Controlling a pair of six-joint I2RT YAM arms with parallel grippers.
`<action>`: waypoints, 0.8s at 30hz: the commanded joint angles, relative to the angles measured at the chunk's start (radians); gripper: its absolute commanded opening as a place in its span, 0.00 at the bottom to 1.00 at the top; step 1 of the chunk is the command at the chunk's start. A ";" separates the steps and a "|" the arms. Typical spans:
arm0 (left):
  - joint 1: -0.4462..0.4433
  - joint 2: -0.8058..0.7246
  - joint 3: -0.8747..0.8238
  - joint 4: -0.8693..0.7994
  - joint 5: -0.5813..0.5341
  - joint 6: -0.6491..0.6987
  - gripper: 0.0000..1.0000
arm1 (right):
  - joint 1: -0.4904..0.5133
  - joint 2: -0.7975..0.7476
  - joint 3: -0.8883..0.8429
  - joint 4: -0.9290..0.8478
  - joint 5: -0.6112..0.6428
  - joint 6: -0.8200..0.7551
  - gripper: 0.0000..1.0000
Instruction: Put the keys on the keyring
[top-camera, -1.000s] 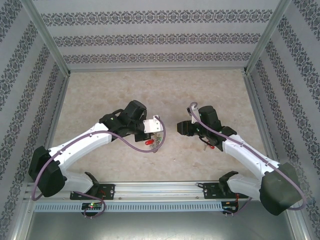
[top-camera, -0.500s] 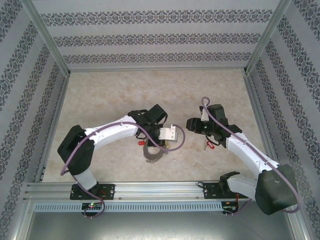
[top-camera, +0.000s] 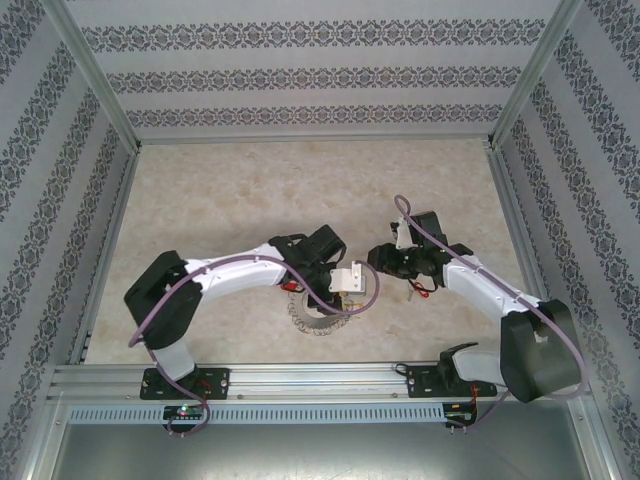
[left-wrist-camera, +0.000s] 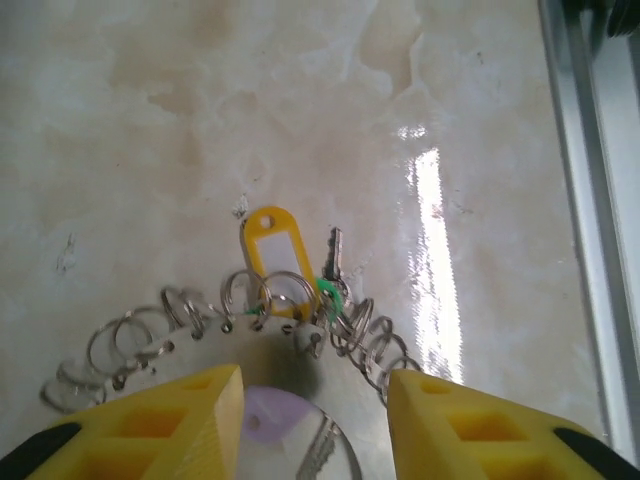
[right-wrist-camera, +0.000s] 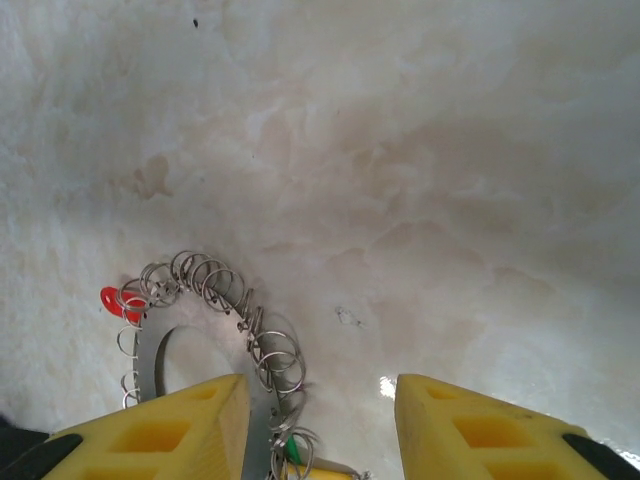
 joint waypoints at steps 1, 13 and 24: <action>0.001 -0.146 -0.102 0.208 -0.022 -0.158 0.43 | -0.002 0.030 0.030 -0.005 -0.074 -0.013 0.44; 0.093 -0.552 -0.480 0.385 -0.488 -1.069 0.65 | 0.168 0.201 0.106 -0.037 -0.078 -0.129 0.42; 0.096 -0.603 -0.667 0.360 -0.465 -1.565 0.71 | 0.210 0.339 0.179 -0.038 -0.098 -0.172 0.42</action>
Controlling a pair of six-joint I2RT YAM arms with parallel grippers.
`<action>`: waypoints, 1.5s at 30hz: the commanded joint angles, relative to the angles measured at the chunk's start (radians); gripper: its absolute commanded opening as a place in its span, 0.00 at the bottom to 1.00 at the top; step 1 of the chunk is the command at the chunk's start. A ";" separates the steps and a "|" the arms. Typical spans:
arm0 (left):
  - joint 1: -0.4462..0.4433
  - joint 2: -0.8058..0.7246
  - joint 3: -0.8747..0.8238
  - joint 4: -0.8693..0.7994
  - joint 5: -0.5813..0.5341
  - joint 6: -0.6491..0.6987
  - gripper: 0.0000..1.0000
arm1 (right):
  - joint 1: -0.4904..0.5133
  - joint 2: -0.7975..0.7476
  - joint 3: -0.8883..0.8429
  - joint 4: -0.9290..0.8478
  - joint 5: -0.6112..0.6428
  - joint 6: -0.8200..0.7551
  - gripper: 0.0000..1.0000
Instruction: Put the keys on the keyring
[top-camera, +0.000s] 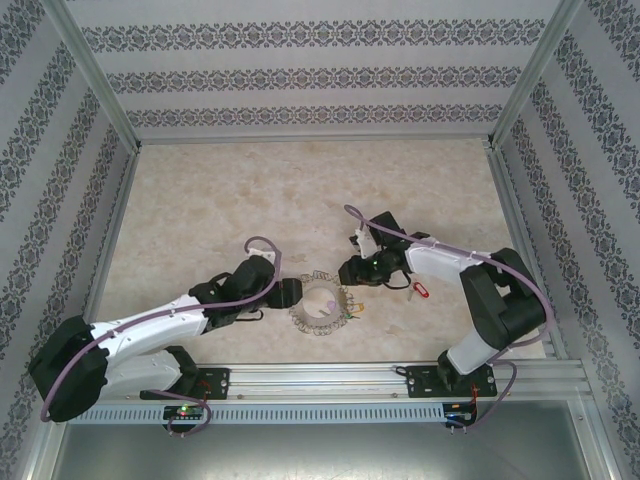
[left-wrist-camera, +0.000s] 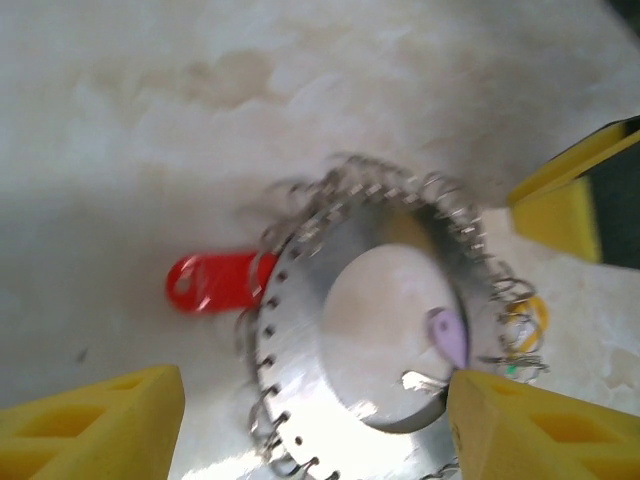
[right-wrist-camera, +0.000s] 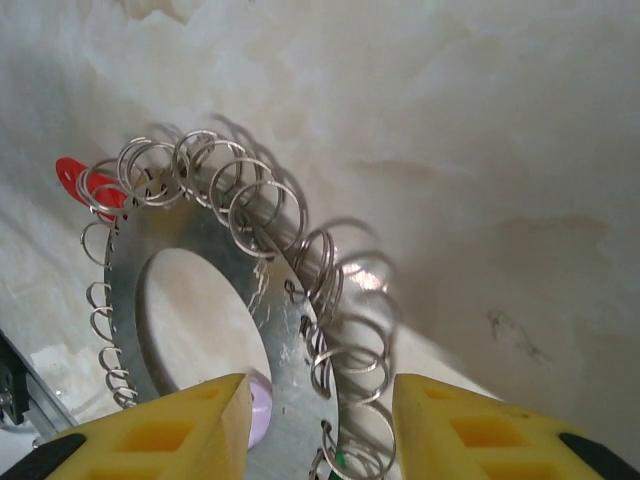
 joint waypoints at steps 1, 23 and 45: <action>0.006 -0.023 -0.040 0.010 -0.002 -0.201 0.71 | 0.021 0.033 0.033 -0.009 -0.029 -0.037 0.42; 0.006 0.289 0.050 0.147 0.141 -0.182 0.61 | 0.044 0.063 -0.051 0.042 -0.087 -0.029 0.38; 0.008 0.354 0.123 0.187 0.135 -0.115 0.49 | 0.033 0.046 -0.064 0.162 -0.256 0.047 0.23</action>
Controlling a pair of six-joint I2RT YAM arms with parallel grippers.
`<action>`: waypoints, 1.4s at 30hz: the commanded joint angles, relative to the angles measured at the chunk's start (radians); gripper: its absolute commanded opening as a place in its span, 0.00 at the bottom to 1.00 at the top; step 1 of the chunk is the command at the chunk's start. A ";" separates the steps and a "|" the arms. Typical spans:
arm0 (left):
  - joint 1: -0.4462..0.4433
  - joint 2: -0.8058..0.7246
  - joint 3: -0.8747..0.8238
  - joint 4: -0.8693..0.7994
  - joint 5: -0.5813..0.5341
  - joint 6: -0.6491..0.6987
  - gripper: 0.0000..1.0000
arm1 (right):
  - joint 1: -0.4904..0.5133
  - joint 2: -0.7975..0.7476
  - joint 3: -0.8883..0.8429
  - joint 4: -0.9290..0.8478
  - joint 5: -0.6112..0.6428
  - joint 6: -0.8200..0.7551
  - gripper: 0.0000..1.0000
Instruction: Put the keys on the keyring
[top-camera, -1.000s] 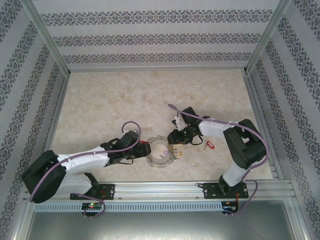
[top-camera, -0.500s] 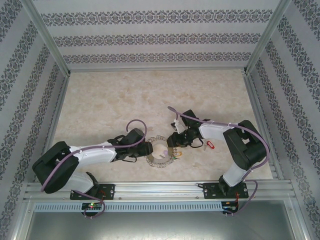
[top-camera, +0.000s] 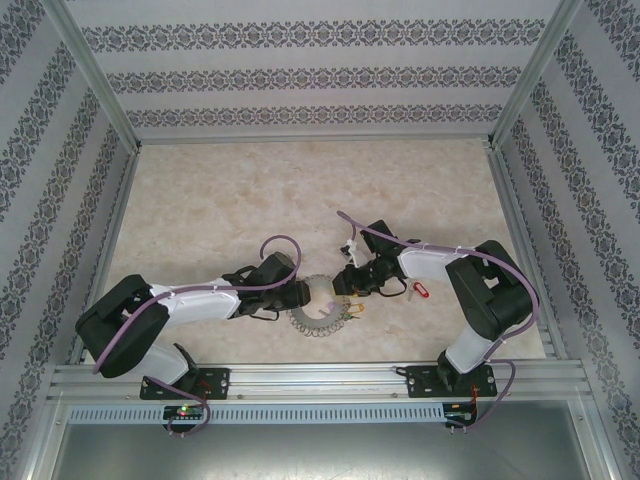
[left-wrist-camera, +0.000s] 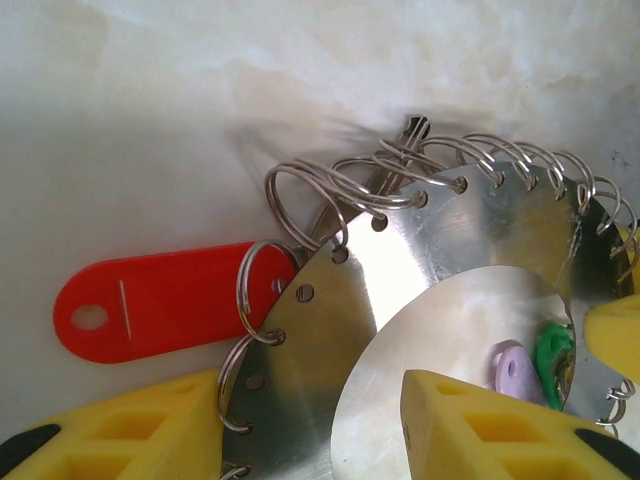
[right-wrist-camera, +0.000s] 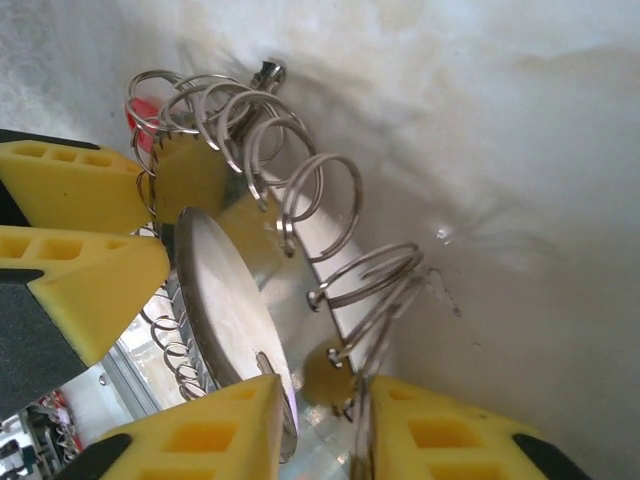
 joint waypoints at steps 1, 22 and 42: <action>0.001 -0.001 0.024 0.090 0.001 0.027 0.50 | -0.008 -0.022 -0.004 0.050 -0.075 0.011 0.19; 0.312 -0.318 0.085 0.147 0.229 0.055 0.81 | -0.242 -0.424 0.045 0.196 -0.130 0.285 0.00; 0.339 -0.066 0.336 0.531 0.437 -0.137 0.37 | -0.270 -0.459 0.156 0.392 -0.071 0.514 0.01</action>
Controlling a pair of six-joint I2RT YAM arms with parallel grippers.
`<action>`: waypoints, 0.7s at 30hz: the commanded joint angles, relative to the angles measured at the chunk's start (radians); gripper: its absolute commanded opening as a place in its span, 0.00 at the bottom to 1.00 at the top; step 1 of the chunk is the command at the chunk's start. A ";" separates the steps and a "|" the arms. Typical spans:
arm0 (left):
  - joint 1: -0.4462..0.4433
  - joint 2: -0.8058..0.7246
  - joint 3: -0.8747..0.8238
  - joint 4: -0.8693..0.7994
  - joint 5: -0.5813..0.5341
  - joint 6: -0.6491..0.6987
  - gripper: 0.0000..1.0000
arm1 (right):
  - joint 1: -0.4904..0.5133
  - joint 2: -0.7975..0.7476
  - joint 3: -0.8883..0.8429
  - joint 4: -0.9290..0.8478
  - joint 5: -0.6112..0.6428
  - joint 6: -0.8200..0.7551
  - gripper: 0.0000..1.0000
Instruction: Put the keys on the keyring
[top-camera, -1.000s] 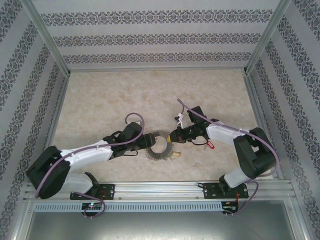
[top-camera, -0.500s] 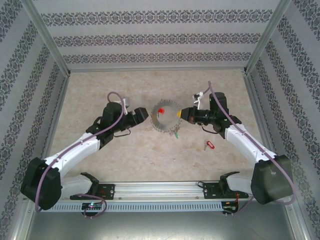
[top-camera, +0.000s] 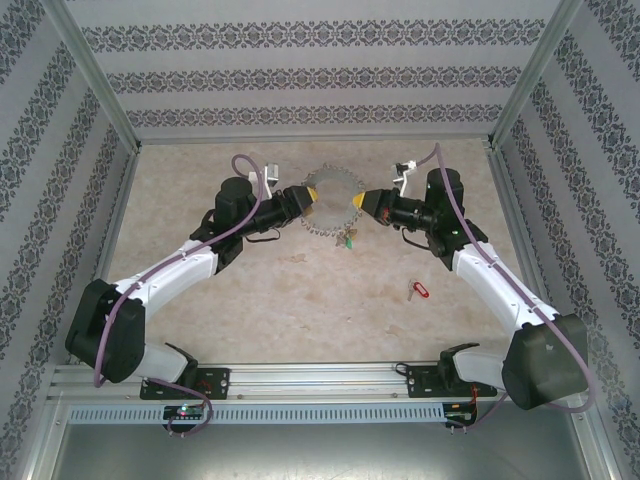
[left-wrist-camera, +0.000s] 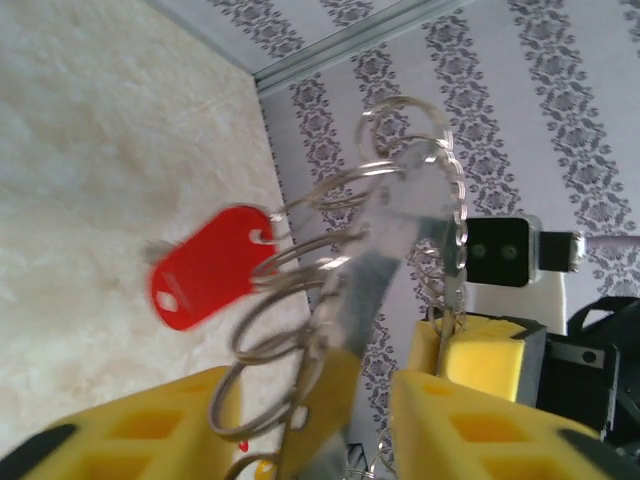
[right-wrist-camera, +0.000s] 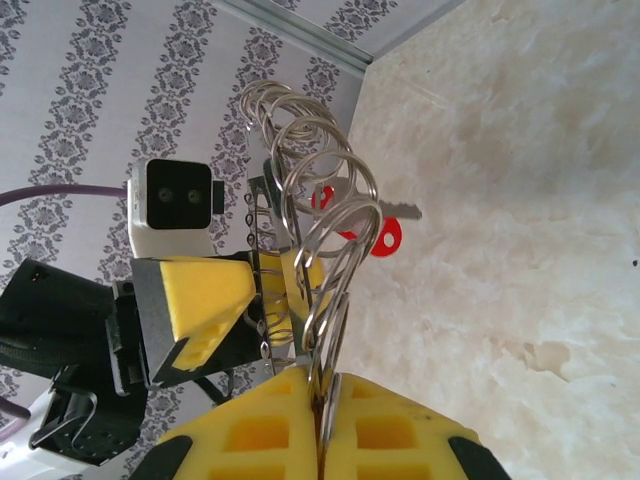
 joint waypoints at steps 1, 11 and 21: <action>0.006 -0.023 0.032 0.103 0.012 -0.008 0.31 | -0.012 -0.032 0.024 0.072 0.004 0.028 0.02; 0.008 -0.057 0.111 0.082 0.048 0.132 0.03 | -0.014 -0.119 -0.001 0.073 0.019 -0.126 0.25; 0.013 -0.097 0.276 -0.097 0.163 0.342 0.00 | -0.027 -0.385 -0.143 0.038 0.402 -0.370 0.57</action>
